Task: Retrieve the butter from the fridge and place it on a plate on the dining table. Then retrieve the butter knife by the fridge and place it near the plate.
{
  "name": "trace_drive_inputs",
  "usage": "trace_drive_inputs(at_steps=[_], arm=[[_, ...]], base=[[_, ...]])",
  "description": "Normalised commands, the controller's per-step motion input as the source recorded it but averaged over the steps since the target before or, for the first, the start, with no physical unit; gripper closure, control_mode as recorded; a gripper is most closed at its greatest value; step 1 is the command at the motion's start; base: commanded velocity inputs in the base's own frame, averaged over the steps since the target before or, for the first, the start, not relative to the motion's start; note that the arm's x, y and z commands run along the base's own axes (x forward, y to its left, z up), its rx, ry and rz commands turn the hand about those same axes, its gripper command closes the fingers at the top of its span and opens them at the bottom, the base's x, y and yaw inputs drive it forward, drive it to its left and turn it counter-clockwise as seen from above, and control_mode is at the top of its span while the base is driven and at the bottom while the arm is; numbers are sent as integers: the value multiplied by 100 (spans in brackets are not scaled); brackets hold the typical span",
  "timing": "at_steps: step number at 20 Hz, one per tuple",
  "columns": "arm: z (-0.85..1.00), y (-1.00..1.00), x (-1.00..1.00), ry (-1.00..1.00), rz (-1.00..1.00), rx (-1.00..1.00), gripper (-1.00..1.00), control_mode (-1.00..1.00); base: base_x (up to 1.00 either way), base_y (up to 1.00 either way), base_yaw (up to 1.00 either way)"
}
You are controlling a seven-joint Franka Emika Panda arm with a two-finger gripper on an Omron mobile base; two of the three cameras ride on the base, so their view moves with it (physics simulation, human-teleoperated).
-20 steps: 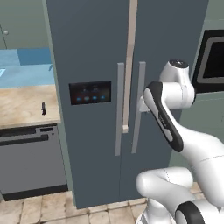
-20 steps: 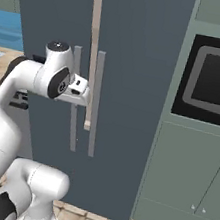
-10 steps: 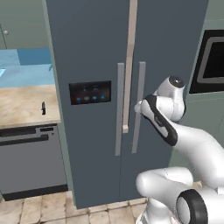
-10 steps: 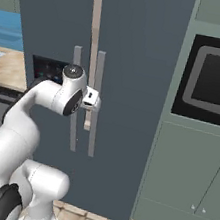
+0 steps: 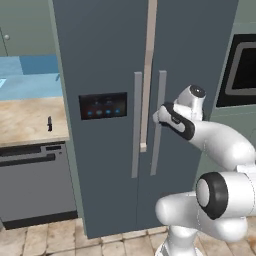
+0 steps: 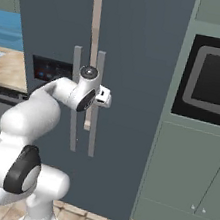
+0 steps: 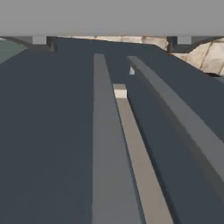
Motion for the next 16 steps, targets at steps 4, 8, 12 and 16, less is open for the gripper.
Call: trace_drive_inputs(at_steps=[4,8,12,16], arm=[[-41,14,67,-8,0,-1,-100,-100],[-40,6,71,-7,0,0,-100,-100],[-23,0,74,-2,0,0,-100,-100],[-18,0,77,0,0,0,-100,-100]], base=[[0,0,0],[0,0,0],[0,0,0],[0,0,0]])
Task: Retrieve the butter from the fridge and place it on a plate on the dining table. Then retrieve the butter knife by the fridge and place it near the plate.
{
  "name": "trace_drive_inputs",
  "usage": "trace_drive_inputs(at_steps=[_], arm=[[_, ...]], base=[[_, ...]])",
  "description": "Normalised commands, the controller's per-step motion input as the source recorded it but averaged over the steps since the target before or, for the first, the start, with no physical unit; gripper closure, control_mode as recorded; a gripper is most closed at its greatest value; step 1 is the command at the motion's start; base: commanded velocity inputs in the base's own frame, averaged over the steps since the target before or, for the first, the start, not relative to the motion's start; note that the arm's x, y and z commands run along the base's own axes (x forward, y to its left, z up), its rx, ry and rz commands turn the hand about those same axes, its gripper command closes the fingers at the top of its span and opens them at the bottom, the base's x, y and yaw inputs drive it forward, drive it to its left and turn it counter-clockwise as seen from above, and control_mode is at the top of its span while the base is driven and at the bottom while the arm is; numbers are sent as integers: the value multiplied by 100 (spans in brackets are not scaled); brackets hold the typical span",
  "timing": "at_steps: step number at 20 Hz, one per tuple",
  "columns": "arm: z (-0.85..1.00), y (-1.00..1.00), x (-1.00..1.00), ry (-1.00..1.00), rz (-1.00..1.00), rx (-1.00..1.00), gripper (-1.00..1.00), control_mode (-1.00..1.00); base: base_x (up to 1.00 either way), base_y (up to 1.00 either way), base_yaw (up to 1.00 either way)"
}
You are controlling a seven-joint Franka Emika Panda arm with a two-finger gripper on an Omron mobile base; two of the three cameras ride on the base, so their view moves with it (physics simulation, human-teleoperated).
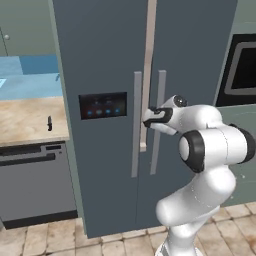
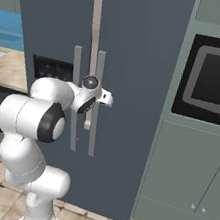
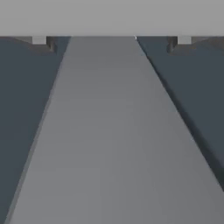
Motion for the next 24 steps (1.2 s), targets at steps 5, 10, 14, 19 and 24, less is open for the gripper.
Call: trace_drive_inputs(at_steps=[5,10,14,19,24], arm=[[-23,0,70,0,0,0,100,-100],[-4,0,10,6,0,-3,100,-100],[17,-5,-45,13,0,-4,100,-100],[12,-30,-98,10,0,-8,100,-100],[2,-64,-100,10,-3,-14,100,-100]], base=[[0,0,0],[0,0,0],[0,0,0],[0,0,0],[0,0,0]])
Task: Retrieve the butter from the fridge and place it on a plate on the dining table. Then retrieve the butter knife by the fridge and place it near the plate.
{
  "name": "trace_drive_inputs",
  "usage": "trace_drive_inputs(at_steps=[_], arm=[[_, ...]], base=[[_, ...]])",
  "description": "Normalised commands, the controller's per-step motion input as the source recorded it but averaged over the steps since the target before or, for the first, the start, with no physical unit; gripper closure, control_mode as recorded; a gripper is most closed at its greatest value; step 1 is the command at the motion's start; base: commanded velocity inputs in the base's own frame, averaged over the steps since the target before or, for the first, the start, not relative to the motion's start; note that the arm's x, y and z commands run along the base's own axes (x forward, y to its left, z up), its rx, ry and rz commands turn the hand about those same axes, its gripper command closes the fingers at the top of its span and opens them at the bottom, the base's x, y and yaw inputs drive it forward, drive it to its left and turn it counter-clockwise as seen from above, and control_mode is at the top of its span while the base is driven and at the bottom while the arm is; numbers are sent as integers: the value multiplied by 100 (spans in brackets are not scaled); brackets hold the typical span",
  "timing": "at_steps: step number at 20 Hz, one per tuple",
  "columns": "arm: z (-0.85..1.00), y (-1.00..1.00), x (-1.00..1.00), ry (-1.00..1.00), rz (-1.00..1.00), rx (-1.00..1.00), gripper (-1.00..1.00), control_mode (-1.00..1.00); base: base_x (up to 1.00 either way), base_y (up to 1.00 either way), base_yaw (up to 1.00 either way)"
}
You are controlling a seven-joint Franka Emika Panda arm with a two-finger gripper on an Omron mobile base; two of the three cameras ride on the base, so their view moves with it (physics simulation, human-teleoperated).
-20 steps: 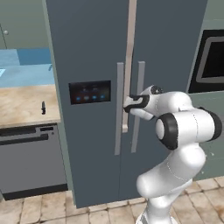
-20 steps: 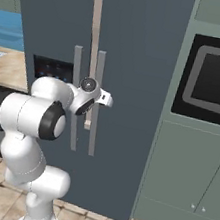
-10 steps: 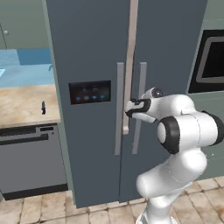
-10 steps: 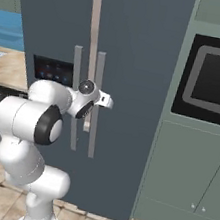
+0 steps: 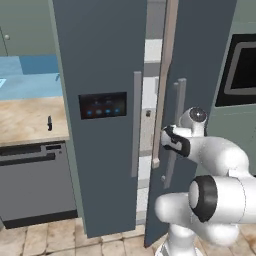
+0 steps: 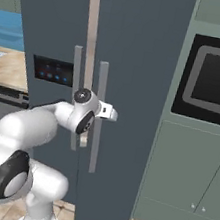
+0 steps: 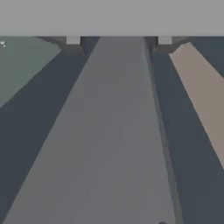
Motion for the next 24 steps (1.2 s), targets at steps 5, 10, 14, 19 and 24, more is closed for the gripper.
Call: trace_drive_inputs(at_steps=[5,10,14,19,24], arm=[[1,-67,-100,15,-3,-10,-100,-100],[27,45,-100,1,2,-20,-100,-100],[49,100,-91,0,4,-46,-100,-100],[36,100,49,24,0,-33,-100,-100],[4,25,100,40,-3,-16,-100,-100]], base=[[0,0,0],[0,0,0],[0,0,0],[0,0,0],[0,0,0]])
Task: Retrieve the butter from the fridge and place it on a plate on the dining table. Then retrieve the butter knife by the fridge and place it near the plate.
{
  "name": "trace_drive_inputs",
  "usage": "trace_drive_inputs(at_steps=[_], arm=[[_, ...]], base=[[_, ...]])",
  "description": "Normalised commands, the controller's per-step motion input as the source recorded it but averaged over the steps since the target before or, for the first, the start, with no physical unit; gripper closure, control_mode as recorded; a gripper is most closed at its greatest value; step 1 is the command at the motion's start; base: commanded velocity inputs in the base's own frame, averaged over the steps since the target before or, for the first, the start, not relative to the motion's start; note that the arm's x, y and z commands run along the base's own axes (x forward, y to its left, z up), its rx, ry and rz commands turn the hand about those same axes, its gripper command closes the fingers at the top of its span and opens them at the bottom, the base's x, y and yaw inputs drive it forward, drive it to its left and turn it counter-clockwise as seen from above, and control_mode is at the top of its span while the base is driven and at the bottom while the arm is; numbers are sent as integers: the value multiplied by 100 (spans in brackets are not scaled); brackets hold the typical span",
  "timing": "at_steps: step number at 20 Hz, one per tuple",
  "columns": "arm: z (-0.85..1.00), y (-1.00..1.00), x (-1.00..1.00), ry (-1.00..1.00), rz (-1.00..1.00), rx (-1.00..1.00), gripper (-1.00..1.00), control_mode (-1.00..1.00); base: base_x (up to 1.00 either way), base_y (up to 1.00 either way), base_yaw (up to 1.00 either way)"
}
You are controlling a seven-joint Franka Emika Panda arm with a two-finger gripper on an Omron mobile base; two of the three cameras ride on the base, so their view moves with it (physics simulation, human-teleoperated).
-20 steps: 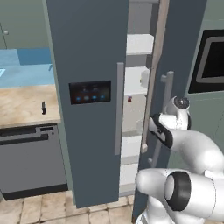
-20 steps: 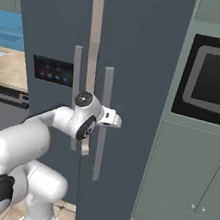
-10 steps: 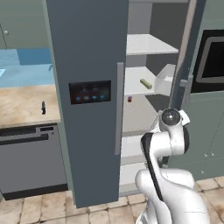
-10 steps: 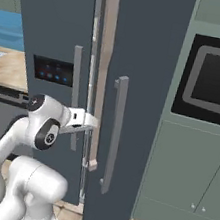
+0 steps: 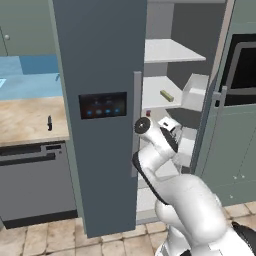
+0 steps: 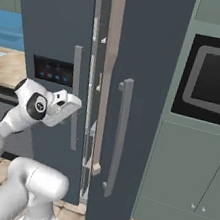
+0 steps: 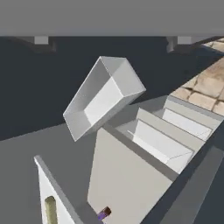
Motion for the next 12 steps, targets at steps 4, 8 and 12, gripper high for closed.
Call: trace_drive_inputs(at_steps=[4,8,12], arm=[[-16,-92,100,48,-4,-5,-100,-100],[-23,-100,25,33,-1,0,-100,-100],[-21,-100,-71,5,-6,0,-100,-100]], base=[[0,0,0],[0,0,0],[0,0,0]])
